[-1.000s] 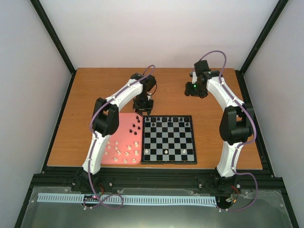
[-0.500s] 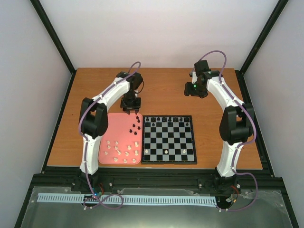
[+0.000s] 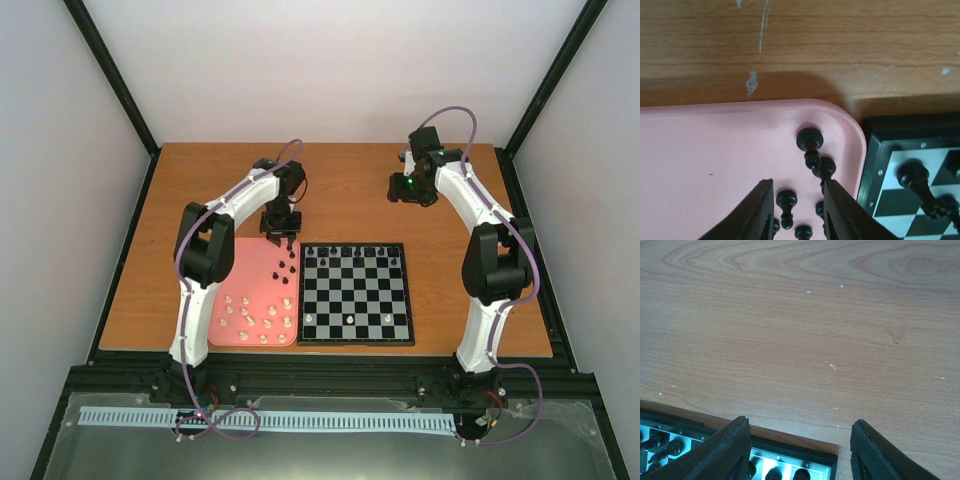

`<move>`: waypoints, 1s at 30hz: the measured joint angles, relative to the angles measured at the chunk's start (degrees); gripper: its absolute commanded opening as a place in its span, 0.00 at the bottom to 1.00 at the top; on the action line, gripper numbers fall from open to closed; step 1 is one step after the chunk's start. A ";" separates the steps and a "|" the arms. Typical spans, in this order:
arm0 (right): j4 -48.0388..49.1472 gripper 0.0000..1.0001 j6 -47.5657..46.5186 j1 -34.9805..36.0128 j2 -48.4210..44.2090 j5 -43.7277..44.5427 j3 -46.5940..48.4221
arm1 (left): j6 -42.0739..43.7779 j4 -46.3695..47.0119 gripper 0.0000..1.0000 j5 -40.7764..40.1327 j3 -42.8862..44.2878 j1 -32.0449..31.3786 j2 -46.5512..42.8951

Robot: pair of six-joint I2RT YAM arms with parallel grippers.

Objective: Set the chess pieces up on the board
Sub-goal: Pick up the chess piece from the storage box.

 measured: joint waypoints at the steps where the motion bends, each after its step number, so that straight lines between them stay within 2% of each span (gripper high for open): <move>1: 0.00 0.55 0.00 0.00 0.00 0.00 0.00 | 0.07 0.13 0.27 0.15 0.02 0.00 0.46; 9: -0.04 0.55 -0.17 0.00 0.13 0.00 0.00 | 0.15 0.85 0.26 0.57 0.94 -0.02 2.97; 20: -0.24 0.55 -0.20 0.00 0.72 0.07 0.81 | 0.37 1.38 0.18 0.61 3.72 0.00 5.66; 25: -0.24 0.55 -0.20 0.00 0.85 0.20 0.87 | 0.59 1.38 0.10 0.59 3.72 -0.02 5.66; 30: -0.24 0.55 -0.20 0.00 1.31 0.20 0.87 | 0.63 1.40 0.09 0.61 3.56 -0.02 5.62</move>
